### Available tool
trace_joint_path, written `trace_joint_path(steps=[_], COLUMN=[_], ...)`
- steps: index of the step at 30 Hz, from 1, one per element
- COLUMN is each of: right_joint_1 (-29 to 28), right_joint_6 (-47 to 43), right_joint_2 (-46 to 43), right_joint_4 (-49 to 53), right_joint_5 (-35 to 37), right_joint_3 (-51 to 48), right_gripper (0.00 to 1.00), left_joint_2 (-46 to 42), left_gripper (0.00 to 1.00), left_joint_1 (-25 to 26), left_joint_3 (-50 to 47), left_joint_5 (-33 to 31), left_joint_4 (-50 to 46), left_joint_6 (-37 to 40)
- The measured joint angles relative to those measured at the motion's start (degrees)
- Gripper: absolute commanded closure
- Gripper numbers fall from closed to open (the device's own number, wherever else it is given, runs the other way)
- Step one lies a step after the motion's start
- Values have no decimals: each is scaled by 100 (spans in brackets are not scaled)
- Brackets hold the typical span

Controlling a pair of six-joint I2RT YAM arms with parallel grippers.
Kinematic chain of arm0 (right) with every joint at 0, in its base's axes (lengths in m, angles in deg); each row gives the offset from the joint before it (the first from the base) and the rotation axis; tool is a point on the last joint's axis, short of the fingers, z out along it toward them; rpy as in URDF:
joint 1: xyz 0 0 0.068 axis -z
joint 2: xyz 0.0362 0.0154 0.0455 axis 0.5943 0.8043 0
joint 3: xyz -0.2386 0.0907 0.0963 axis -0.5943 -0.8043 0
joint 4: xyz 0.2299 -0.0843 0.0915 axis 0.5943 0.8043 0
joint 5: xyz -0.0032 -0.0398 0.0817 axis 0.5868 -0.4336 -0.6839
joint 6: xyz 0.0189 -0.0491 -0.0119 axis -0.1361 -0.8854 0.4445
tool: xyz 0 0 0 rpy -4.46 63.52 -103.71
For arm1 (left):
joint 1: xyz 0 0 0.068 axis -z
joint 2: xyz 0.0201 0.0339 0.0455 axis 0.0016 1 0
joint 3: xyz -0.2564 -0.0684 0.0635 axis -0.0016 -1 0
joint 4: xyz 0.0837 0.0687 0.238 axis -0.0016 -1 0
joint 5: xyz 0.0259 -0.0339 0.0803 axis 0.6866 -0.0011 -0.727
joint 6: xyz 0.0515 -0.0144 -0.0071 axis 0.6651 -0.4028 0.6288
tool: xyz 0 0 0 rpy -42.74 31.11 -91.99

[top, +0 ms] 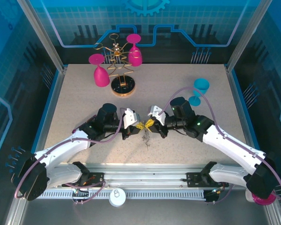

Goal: Put the keys on the keyring

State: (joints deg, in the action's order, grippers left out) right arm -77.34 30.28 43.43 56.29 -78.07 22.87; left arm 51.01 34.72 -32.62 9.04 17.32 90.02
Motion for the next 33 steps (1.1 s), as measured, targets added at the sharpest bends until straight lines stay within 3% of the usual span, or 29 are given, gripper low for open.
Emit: trace_joint_path(steps=[12, 33], right_joint_1=[-109, -111], right_joint_6=[214, 1408], right_joint_2=[136, -2], right_joint_4=[-17, -625], right_joint_5=[640, 1427], right_joint_3=[11, -334], right_gripper=[100, 100], left_joint_2=[0, -118], left_gripper=[100, 100], left_joint_1=[-4, 262], left_joint_3=[-7, -164], left_joint_5=[-13, -763], left_joint_4=[61, 195], left_joint_6=[4, 560])
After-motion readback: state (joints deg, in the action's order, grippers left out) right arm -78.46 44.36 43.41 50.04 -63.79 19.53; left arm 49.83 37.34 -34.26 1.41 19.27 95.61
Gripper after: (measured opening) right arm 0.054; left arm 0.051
